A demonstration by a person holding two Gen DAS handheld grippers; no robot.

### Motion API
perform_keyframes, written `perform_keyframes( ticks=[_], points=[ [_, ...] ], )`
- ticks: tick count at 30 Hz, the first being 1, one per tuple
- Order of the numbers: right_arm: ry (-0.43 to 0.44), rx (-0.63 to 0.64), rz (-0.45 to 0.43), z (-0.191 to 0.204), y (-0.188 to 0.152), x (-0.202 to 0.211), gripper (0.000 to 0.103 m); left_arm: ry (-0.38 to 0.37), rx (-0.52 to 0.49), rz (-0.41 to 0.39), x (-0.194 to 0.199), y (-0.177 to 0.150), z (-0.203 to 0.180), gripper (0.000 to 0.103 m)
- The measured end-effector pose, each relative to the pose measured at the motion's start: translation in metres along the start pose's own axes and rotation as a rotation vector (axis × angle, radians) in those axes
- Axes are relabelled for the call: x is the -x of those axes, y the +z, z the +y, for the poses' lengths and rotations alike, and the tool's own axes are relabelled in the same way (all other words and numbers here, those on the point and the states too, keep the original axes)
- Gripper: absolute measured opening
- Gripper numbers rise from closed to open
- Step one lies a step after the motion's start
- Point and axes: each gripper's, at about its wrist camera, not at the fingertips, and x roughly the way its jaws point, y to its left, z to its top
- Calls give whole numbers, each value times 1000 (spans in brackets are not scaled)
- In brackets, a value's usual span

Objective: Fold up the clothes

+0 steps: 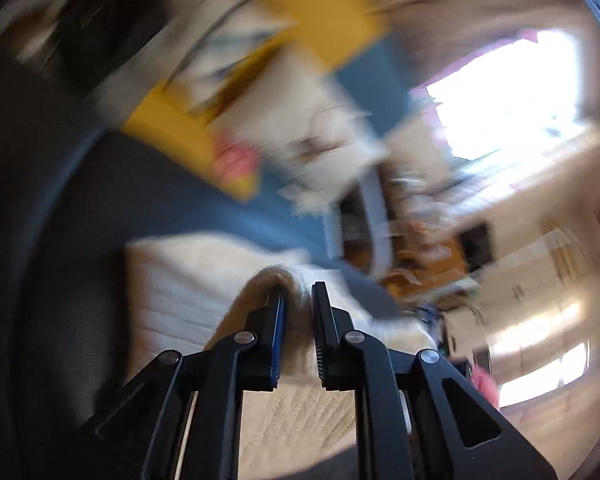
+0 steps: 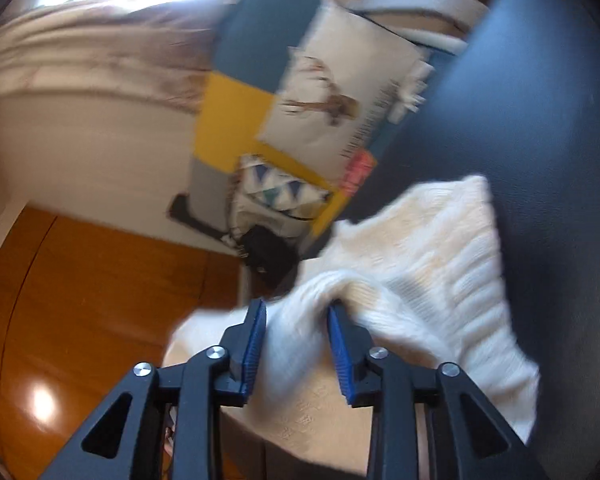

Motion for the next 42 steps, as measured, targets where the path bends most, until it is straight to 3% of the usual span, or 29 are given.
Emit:
perform_keyframes(
  ticks=[5, 10, 12, 16, 19, 23, 25, 30, 34, 38, 40, 42],
  points=[
    [-99, 83, 6, -10, -9, 8, 33, 50, 36, -5, 3, -16, 37, 14],
    [-442, 348, 33, 1, -49, 39, 38, 124, 11, -23, 40, -47, 59, 17],
    [-498, 376, 55, -4, -59, 46, 39, 159, -20, -5, 47, -60, 63, 19],
    [-464, 338, 117, -22, -65, 44, 46, 242, -110, 65, 37, -82, 60, 23],
    [-530, 414, 203, -21, -75, 22, 47, 285, -162, 84, 32, -95, 54, 23],
    [-681, 576, 325, -7, -91, 1, 26, 365, -282, 150, 33, -117, 42, 20],
    [-768, 646, 387, -2, -98, -1, 23, 401, -339, 184, 35, -130, 38, 16],
    [-830, 663, 487, -7, -114, 29, 23, 405, -339, 196, 63, -161, 50, 12],
    [-827, 640, 561, -14, -132, 56, 23, 434, -276, 117, 103, -181, 67, 11],
    [-854, 614, 480, -17, -133, 84, 27, 335, -281, -11, 150, -201, 59, 11],
    [-852, 586, 392, -11, -125, 97, 31, 305, -373, -58, 157, -206, 40, 13],
    [-871, 608, 270, 6, -120, 108, 31, 299, -492, -26, 143, -209, 21, 18]
  ],
)
